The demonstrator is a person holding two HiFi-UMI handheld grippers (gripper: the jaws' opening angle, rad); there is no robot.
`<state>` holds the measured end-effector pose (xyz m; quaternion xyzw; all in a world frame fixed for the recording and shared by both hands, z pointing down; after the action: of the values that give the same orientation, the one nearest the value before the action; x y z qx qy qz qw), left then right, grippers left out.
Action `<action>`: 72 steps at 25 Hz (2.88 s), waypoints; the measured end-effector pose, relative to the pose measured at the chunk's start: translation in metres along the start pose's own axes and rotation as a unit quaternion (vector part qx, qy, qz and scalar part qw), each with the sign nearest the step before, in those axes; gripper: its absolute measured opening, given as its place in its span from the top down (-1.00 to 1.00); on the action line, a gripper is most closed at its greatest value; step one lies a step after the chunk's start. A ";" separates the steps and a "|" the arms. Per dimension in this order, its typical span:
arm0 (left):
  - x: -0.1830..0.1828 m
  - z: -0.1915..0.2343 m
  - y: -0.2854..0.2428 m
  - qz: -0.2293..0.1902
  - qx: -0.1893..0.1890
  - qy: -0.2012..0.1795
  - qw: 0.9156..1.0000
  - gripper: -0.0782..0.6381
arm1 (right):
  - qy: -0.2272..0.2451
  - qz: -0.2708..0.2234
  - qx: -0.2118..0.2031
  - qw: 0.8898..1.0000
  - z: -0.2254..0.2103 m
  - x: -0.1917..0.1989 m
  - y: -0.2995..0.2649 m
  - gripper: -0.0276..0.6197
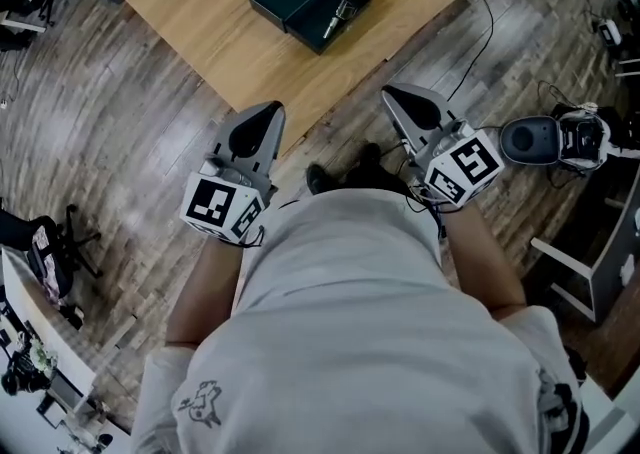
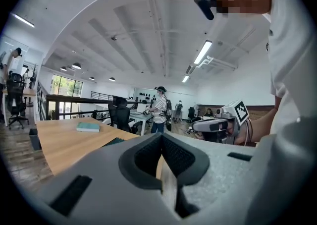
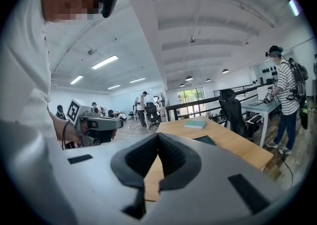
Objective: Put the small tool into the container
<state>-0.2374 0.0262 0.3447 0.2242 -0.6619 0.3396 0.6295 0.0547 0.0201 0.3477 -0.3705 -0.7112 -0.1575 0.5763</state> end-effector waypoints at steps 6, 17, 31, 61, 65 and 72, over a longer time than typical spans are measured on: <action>0.000 -0.011 0.011 -0.006 0.008 0.002 1.000 0.76 | -0.007 -0.001 0.007 1.000 0.010 0.003 0.020 0.90; -0.008 -0.075 0.002 -0.001 0.004 -0.001 1.000 0.76 | 0.009 -0.006 -0.007 1.000 0.007 0.010 0.079 0.90; -0.014 -0.182 -0.021 -0.014 -0.009 -0.015 1.000 0.76 | 0.027 -0.024 -0.019 0.999 -0.004 0.024 0.185 0.90; -0.013 -0.308 -0.018 -0.002 -0.030 -0.020 0.999 0.76 | 0.055 -0.017 -0.022 0.998 0.002 0.053 0.326 0.90; -0.011 -0.309 -0.017 0.000 -0.034 -0.019 0.999 0.76 | 0.057 -0.017 -0.026 0.998 0.002 0.054 0.324 0.90; -0.009 -0.306 -0.018 0.003 -0.036 -0.014 0.999 0.76 | 0.057 -0.014 -0.036 0.998 0.000 0.051 0.315 0.90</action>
<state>-0.0156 0.2369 0.3320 0.2039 -0.6831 0.3142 0.6269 0.2744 0.2505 0.3317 -0.3718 -0.6762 -0.2117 0.5997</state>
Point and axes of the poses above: the fingertips, and each gripper's own axes: y backward along the fingers, z to its left, x out of its underside, the point moved 10 cm from there along y, backward along the fingers, and after that the axes turned 8 degrees about -y, right-handed, at the moved point
